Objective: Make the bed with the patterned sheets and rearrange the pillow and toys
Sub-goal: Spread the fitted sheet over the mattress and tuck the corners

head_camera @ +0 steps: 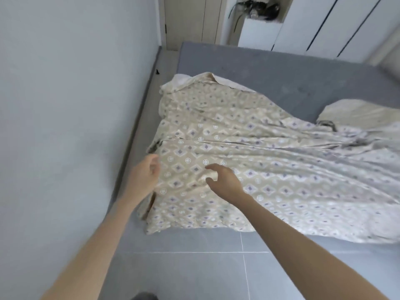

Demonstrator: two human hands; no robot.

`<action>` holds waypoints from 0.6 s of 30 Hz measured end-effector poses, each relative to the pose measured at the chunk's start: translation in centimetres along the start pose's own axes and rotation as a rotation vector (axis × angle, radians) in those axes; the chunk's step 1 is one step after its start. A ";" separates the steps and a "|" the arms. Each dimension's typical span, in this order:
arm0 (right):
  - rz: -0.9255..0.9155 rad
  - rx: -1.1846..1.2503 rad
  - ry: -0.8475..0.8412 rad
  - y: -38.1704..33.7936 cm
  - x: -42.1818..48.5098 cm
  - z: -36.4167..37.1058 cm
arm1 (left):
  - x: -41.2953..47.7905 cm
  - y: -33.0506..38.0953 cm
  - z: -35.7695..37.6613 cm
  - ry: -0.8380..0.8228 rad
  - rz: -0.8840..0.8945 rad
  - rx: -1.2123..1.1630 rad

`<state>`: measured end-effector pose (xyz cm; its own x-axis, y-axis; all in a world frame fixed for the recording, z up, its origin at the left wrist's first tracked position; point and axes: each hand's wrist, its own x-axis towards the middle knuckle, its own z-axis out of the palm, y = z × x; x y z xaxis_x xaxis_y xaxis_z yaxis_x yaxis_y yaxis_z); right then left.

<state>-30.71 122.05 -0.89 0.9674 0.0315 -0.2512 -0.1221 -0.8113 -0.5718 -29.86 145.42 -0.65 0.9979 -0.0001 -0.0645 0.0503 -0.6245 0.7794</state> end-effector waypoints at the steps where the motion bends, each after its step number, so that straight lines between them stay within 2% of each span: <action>1: 0.020 0.007 0.012 -1.2 -1.0 -2.3 | 0.0 2.4 -1.5 -0.019 0.008 -0.007; 5: 0.072 0.003 0.055 -5.8 -4.4 -10.5 | -0.4 11.5 -6.6 -0.061 0.047 -0.001; 9: 0.103 -0.004 0.090 -8.9 -6.3 -16.0 | 0.3 17.5 -10.1 -0.097 0.102 0.000; 18: 0.181 0.080 0.249 -13.1 -6.7 -20.8 | 3.8 22.0 -15.4 -0.241 0.240 -0.009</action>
<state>-30.94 120.33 24.53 0.9518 -0.2612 -0.1608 -0.3045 -0.7417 -0.5976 -24.37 143.65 25.85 0.9431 -0.3318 -0.0233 -0.1834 -0.5773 0.7957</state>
